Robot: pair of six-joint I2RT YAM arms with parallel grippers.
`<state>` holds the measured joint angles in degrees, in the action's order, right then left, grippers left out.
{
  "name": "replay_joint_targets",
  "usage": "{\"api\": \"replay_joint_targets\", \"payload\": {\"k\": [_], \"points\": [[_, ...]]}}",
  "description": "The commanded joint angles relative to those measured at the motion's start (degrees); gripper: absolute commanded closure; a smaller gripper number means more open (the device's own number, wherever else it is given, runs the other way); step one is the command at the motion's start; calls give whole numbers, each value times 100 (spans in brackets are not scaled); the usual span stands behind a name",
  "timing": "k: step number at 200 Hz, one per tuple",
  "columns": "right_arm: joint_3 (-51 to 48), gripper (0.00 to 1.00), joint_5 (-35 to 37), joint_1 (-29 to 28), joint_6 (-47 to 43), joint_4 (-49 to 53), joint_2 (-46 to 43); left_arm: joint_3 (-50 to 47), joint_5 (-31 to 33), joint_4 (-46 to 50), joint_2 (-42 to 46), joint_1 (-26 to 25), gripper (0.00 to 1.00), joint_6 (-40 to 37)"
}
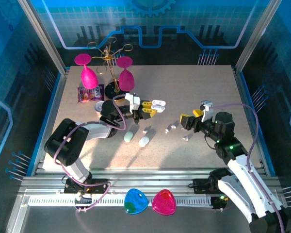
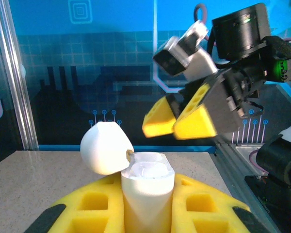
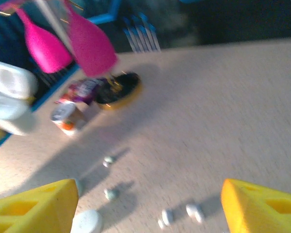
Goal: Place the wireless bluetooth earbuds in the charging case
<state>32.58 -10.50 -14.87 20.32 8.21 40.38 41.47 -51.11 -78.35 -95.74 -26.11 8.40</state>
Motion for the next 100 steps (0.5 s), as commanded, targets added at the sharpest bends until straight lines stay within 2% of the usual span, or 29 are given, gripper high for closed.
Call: {"api": "replay_joint_targets", "payload": {"k": [1,27,63,87,100], "points": [[131,22,891,82,692,1384,307,-27,-373,-195,170,24,95,-110],[308,22,1011,106,839,1887,975,-210,-535,-199,390,-60,95,27],[600,23,780,186,1087,1807,2047,-627,-420,-199,755,-186,95,-16],[852,32,638,208,1136,1859,2721,-728,-372,-203,852,-222,95,19],[937,34,621,206,1159,1986,2940,-729,-380,-199,853,-233,95,18]]}}
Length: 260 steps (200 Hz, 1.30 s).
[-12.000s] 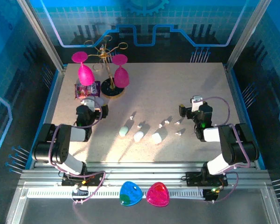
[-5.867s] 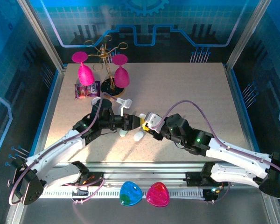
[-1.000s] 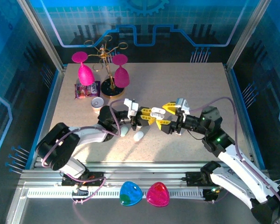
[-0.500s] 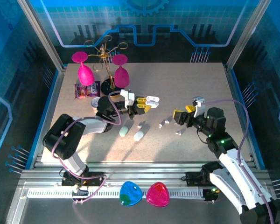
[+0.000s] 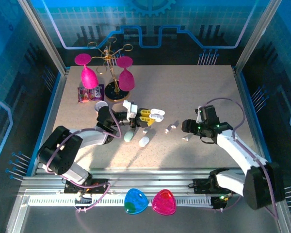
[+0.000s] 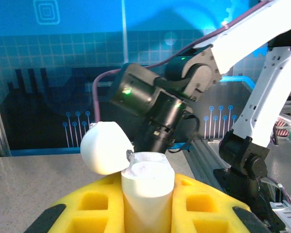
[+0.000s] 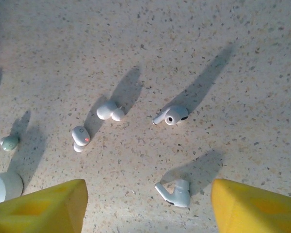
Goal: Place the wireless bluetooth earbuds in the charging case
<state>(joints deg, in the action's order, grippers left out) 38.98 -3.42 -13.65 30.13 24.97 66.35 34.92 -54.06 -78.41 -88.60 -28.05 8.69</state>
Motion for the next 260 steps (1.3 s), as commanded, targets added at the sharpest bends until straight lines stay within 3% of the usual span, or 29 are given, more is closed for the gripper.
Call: {"api": "replay_joint_targets", "payload": {"k": [1,68,103,180,260], "points": [[300,34,-88,87,177,317,357,-73,-94,-196,140,-36,95,-9],[-50,40,-41,89,261,327,472,24,-205,-194,-2,-42,95,-25],[213,52,-106,90,223,47,886,28,-224,-192,0,-57,95,-14],[918,59,30,143,214,-88,1976,-73,-184,-192,53,-68,94,-59],[1279,57,153,143,-133,-175,2551,-99,-184,-192,30,-72,94,-86]]}}
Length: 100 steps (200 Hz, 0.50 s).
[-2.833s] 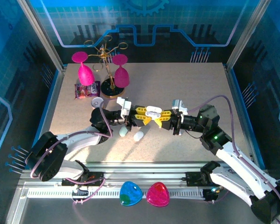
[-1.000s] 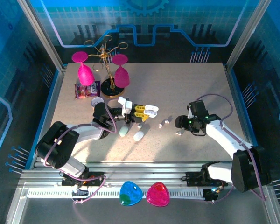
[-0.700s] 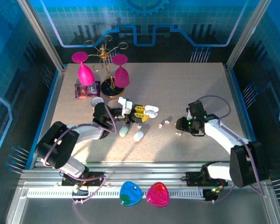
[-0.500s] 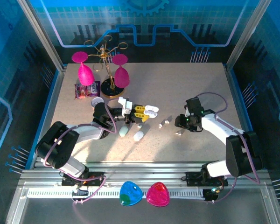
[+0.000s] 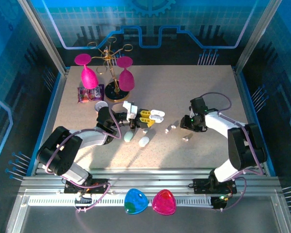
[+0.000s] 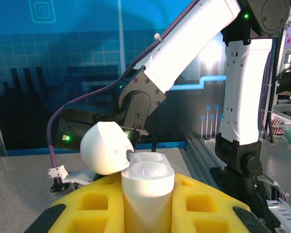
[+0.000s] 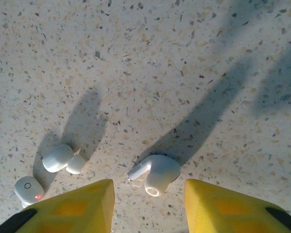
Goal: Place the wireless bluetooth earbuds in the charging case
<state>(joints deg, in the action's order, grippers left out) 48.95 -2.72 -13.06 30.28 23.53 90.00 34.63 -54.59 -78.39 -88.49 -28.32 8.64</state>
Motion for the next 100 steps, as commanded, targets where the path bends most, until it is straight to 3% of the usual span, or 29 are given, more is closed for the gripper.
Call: {"api": "replay_joint_targets", "payload": {"k": [1,100], "points": [[282,57,76,84,-147,-36,199,-71,-131,-194,22,-44,94,-82],[297,63,-429,87,-381,-124,413,-58,-114,-194,15,-46,94,-72]]}}
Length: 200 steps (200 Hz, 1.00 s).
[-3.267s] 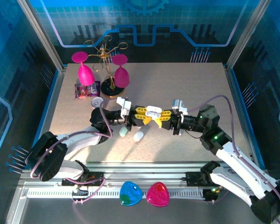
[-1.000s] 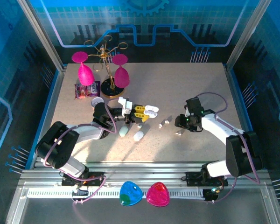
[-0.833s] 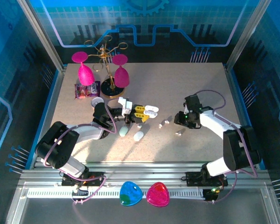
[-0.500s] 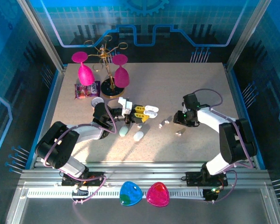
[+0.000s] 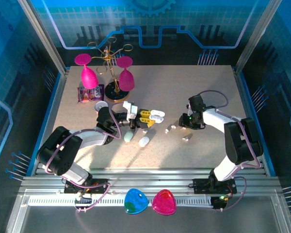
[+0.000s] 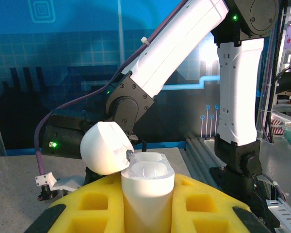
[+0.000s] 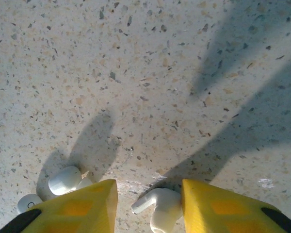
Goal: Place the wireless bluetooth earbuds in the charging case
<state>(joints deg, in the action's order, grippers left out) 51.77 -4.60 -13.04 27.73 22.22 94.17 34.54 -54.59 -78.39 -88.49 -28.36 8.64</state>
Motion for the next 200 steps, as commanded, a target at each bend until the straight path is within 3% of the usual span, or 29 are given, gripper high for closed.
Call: {"api": "replay_joint_targets", "payload": {"k": [1,77,119,200], "points": [[8,63,-251,84,-122,4,-13,-51,-114,-194,15,-44,94,-68],[-105,64,-401,82,-288,248,-305,-19,-127,-194,-17,-50,94,-26],[103,61,-85,94,-435,353,-13,26,-122,-194,-55,-48,94,2],[40,62,-630,34,-640,227,179,44,-131,-197,-59,-48,94,23]]}}
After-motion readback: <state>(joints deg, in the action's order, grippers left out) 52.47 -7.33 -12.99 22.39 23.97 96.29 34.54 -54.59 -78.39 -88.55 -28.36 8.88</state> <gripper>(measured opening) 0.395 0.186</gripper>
